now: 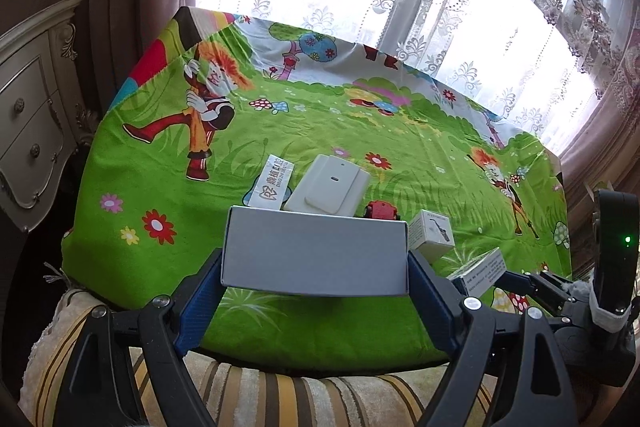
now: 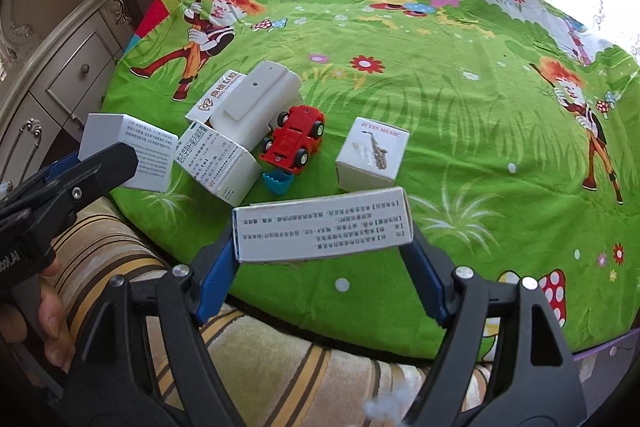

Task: Organize rigid objects
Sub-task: 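Carry the grey and white boxes into the purple-rimmed box and release both, then withdraw both open tools from the purple-rimmed box back to the bedspread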

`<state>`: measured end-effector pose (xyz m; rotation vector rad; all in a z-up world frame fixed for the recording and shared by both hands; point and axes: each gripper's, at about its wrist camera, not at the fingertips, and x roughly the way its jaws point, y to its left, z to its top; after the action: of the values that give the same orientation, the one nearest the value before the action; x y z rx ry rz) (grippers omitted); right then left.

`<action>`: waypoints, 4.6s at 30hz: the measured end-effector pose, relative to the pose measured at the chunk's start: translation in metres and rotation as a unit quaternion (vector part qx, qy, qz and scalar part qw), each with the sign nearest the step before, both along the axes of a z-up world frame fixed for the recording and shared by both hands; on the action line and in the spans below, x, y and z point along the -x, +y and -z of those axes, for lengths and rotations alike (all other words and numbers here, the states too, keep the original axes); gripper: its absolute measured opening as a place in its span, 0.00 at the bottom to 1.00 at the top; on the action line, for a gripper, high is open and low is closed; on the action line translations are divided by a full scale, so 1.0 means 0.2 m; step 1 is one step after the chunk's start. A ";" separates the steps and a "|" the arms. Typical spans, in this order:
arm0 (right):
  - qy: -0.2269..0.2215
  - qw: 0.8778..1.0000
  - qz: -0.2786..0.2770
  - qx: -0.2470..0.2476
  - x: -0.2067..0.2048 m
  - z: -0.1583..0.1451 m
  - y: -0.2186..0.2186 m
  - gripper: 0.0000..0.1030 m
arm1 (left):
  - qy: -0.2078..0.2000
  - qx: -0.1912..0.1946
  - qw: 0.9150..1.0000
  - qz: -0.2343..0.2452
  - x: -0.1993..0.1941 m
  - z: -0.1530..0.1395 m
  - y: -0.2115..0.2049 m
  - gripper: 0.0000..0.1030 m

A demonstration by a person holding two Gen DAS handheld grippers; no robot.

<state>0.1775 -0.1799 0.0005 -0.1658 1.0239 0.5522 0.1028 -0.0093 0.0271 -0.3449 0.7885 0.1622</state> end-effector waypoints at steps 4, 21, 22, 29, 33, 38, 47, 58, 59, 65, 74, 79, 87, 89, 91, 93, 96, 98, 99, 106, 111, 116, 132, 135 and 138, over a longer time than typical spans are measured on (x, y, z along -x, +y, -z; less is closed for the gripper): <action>-0.012 1.000 0.024 -0.012 0.03 -0.05 -0.11 0.77 | -0.003 -0.013 1.000 0.019 0.01 -0.04 -0.10 0.84; -0.035 0.988 0.141 -0.048 0.22 -0.17 -0.74 0.77 | 0.007 -0.028 0.990 0.141 0.00 -0.12 -0.63 0.84; -0.038 0.987 0.148 -0.049 0.24 -0.18 -0.79 0.77 | 0.009 -0.028 0.988 0.151 0.00 -0.12 -0.67 0.85; -0.044 0.978 0.201 -0.043 0.35 -0.20 -1.09 0.77 | 0.010 -0.022 0.974 0.225 0.02 -0.14 -0.93 0.84; -0.046 0.969 0.242 -0.034 0.43 -0.20 -1.30 0.77 | 0.015 -0.018 0.961 0.275 0.04 -0.13 -1.10 0.84; -0.047 0.956 0.289 -0.021 0.51 -0.20 -1.53 0.77 | 0.022 -0.014 0.946 0.324 0.06 -0.12 -1.28 0.85; -0.050 0.936 0.347 0.003 0.61 -0.19 -1.79 0.77 | 0.028 -0.029 0.917 0.398 0.11 -0.11 -1.53 0.85; -0.056 0.924 0.378 0.006 0.65 -0.22 -1.91 0.87 | 0.029 0.001 0.886 0.463 0.16 -0.11 -1.67 0.92; -0.058 0.924 0.378 0.006 0.65 -0.23 -1.90 0.87 | 0.028 0.002 0.887 0.460 0.16 -0.12 -1.66 0.92; -0.081 0.926 0.368 0.024 0.64 -0.26 -1.84 0.87 | 0.006 0.006 0.898 0.441 0.15 -0.15 -1.61 0.92; -0.118 0.932 0.342 0.034 0.63 -0.32 -1.71 0.87 | -0.047 -0.020 0.898 0.437 0.17 -0.23 -1.54 0.92; -0.122 0.933 0.337 0.036 0.61 -0.35 -1.64 0.87 | -0.048 -0.028 0.903 0.427 0.16 -0.24 -1.47 0.92; -0.151 0.933 0.327 0.011 0.61 -0.44 -1.53 0.93 | -0.062 0.000 0.923 0.379 0.11 -0.27 -1.25 0.92; -0.161 0.933 0.321 0.011 0.60 -0.47 -1.48 0.94 | -0.068 0.002 0.928 0.365 0.10 -0.28 -1.18 0.92; -0.159 0.936 0.313 0.007 0.57 -0.47 -1.44 0.94 | -0.073 0.004 0.934 0.349 0.08 -0.29 -1.10 0.92; -0.155 0.940 0.303 0.001 0.55 -0.48 -1.39 0.94 | -0.072 0.005 0.940 0.332 0.06 -0.29 -1.02 0.92; -0.154 0.946 0.284 -0.009 0.52 -0.49 -1.31 0.94 | -0.070 -0.002 0.950 0.304 0.03 -0.28 -0.89 0.92; -0.151 0.951 0.271 -0.008 0.49 -0.49 -1.24 0.94 | -0.067 -0.009 0.956 0.285 0.01 -0.27 -0.80 0.92; -0.149 0.953 0.263 -0.010 0.47 -0.49 -1.21 0.94 | -0.066 -0.010 0.959 0.275 0.00 -0.27 -0.75 0.92; -0.143 0.964 0.223 -0.012 0.37 -0.50 -0.98 0.94 | -0.056 -0.030 0.975 0.212 -0.07 -0.25 -0.42 0.92; -0.122 0.969 0.211 -0.033 0.27 -0.50 -0.87 0.94 | -0.033 -0.036 0.982 0.181 -0.14 -0.22 -0.23 0.92; -0.115 0.973 0.195 -0.038 0.15 -0.54 -0.71 0.95 | -0.010 -0.030 0.987 0.157 -0.23 -0.20 -0.09 0.92; -0.062 0.989 0.127 -0.044 -0.17 -0.38 -0.16 0.94 | 0.108 -0.023 0.982 0.154 -0.33 0.17 -0.02 0.92; -0.051 0.991 0.119 -0.036 -0.21 -0.30 -0.09 0.94 | 0.127 -0.018 0.980 0.150 -0.35 0.22 0.00 0.92; -0.034 0.992 0.116 -0.028 -0.24 -0.20 -0.04 0.94 | 0.134 -0.018 0.980 0.147 -0.35 0.25 0.00 0.92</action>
<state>0.2250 -0.1887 0.0402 -0.0146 0.9446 0.3614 0.1735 -0.0091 -0.0226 -0.1687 1.0914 -0.0572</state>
